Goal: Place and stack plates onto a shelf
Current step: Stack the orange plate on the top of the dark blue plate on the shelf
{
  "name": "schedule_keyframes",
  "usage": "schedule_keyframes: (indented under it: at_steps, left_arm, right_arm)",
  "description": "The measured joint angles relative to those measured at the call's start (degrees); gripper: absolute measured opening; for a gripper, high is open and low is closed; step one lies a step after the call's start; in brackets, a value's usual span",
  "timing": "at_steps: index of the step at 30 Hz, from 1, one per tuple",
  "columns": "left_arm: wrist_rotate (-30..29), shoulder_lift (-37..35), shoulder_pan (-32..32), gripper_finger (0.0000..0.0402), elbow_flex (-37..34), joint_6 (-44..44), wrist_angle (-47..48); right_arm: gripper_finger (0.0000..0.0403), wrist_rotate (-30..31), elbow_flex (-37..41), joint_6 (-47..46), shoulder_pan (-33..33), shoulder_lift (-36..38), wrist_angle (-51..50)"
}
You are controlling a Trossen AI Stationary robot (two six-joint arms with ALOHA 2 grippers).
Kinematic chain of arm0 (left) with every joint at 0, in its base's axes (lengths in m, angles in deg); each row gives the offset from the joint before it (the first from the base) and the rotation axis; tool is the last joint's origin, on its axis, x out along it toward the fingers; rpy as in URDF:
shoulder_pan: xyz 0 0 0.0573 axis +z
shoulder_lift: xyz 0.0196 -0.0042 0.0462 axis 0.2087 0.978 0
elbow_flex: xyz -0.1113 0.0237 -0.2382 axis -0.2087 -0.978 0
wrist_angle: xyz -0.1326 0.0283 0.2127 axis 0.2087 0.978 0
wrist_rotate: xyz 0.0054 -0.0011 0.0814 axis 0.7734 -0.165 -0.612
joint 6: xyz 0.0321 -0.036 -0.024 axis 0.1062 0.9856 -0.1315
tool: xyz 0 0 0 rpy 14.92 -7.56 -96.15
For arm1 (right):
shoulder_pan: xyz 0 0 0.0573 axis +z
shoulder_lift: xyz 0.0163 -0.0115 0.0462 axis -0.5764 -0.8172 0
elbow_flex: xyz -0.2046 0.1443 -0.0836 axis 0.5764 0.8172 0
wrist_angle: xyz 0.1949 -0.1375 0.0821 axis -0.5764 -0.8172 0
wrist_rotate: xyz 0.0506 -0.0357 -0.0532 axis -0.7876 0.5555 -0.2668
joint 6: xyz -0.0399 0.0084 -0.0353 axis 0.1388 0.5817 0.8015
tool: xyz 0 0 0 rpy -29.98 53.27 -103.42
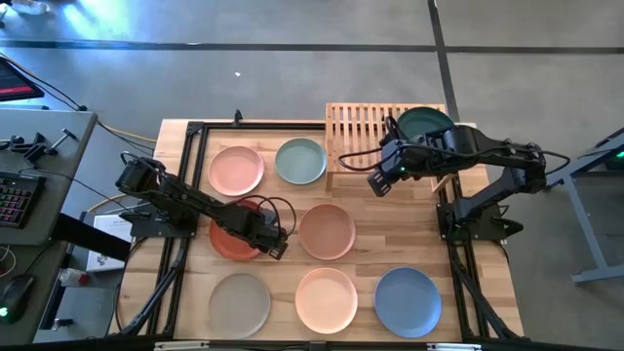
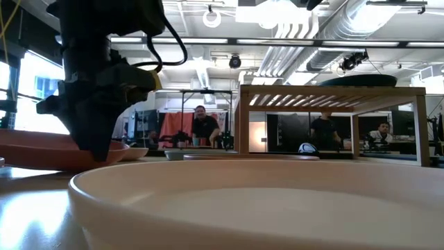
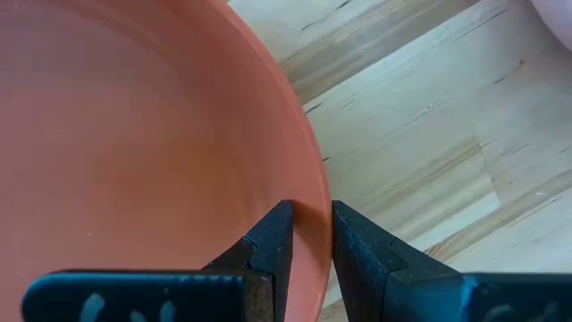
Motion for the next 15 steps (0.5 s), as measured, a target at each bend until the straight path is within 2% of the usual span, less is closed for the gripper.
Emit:
schedule_keyframes:
  at_steps: [9,15]
  left_arm:
    - [0.3,-0.2,-1.0,0.0011,0.1,-3.5,0.5]
    - [0.0,-0.2,-2.7,0.0006,0.3,-4.1,1.0]
  right_arm:
    - [0.0092,0.0,0.0,0.0,0.6,0.0,0.0]
    - [0.0092,0.0,0.0,0.0,0.6,0.0,0.0]
